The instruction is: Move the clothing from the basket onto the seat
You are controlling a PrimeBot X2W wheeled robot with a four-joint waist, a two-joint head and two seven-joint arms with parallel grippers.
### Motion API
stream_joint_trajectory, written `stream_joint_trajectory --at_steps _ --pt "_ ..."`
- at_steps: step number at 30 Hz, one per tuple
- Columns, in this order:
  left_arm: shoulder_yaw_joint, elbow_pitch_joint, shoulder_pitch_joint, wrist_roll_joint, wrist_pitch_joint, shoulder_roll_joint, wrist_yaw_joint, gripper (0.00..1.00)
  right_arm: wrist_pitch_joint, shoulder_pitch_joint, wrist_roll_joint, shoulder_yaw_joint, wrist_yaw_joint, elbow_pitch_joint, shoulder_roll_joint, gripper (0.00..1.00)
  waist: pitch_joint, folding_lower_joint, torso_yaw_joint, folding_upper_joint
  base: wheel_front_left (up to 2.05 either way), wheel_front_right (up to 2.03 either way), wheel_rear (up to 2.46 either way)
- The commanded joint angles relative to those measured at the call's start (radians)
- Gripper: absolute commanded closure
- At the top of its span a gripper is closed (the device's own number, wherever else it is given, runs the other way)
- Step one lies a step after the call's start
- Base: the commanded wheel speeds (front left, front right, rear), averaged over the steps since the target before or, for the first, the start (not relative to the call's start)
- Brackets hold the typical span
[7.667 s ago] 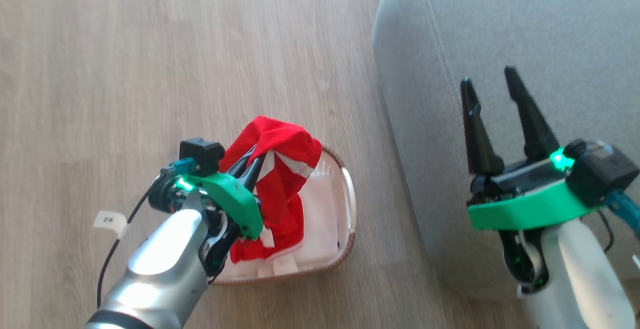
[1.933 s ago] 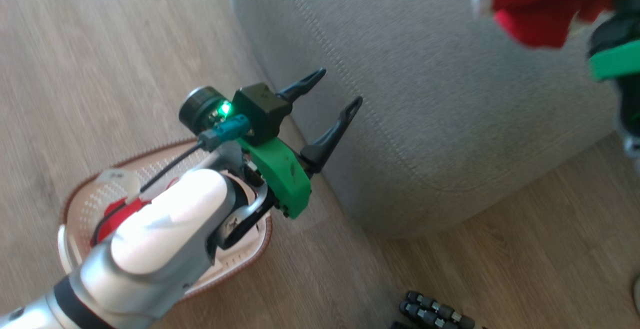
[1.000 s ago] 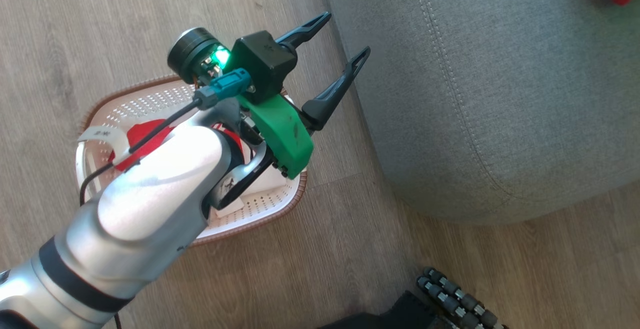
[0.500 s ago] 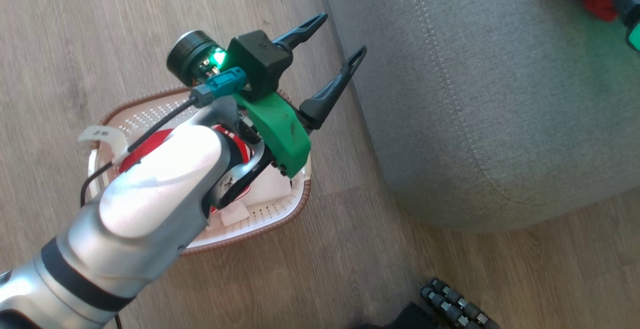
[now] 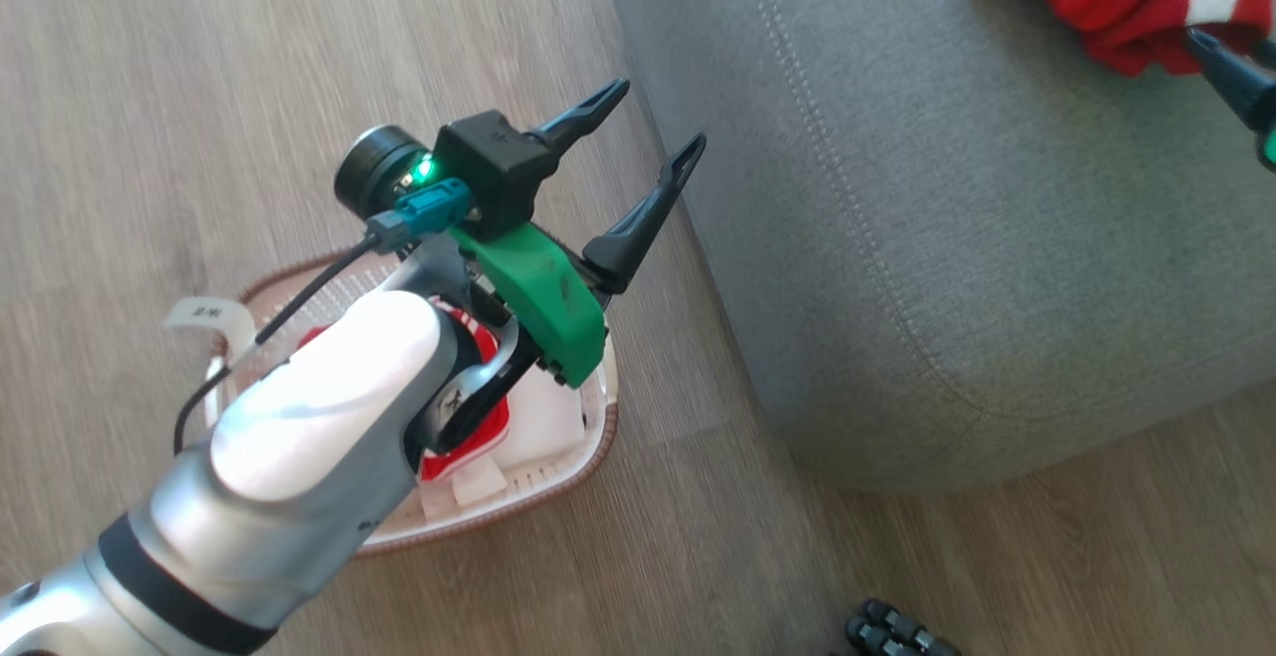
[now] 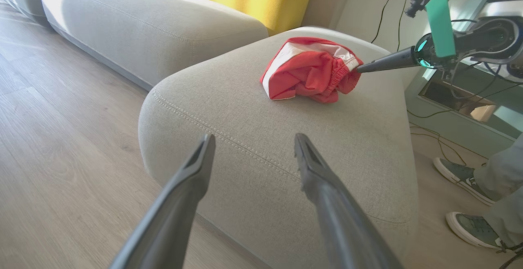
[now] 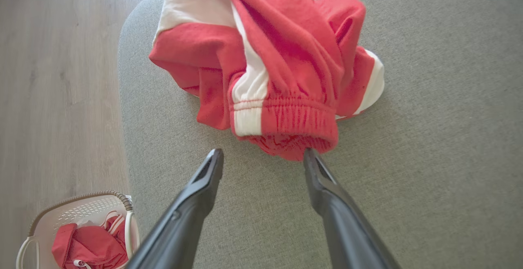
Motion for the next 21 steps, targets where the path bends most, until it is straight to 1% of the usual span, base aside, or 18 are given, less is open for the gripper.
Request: stream_joint_trajectory --at_steps 1,3,8,11,14,16,21 --pt "0.046 -0.026 -0.009 -0.011 -0.015 0.02 0.007 0.0 0.005 0.033 0.009 -0.004 0.007 -0.059 -0.064 0.0 -0.037 0.0 0.004 0.0 0.0 0.0 0.0" --pt "0.048 -0.024 -0.002 -0.015 -0.021 0.02 0.009 0.0 0.003 0.044 0.011 -0.006 0.007 -0.08 -0.076 0.0 -0.048 0.0 0.007 0.0 0.0 0.0 0.0" --pt "0.062 -0.015 0.039 -0.036 -0.053 0.02 0.023 0.0 -0.036 0.099 0.01 -0.029 0.007 -0.188 -0.132 0.0 -0.113 0.0 0.031 0.0 0.0 0.0 0.0" --pt "0.075 -0.008 0.064 -0.051 -0.071 0.026 0.034 0.0 -0.054 0.139 0.033 -0.055 0.007 -0.252 -0.136 0.0 -0.148 0.0 0.049 0.0 0.0 0.0 0.0" --pt "0.089 -0.002 0.088 -0.063 -0.088 0.037 0.046 0.0 -0.091 0.177 0.021 -0.078 0.007 -0.313 -0.152 0.0 -0.177 0.0 0.07 0.0 0.0 0.0 0.0" --pt "0.1 0.003 0.104 -0.069 -0.103 0.046 0.054 0.0 -0.126 0.204 0.007 -0.096 0.007 -0.351 -0.152 0.0 -0.197 0.0 0.086 0.0 0.0 0.0 0.0" --pt "0.132 0.014 0.17 -0.092 -0.158 0.061 0.083 0.0 -0.236 0.308 -0.042 -0.15 0.007 -0.401 -0.105 0.0 -0.259 0.0 0.127 0.0 0.0 0.0 0.0"
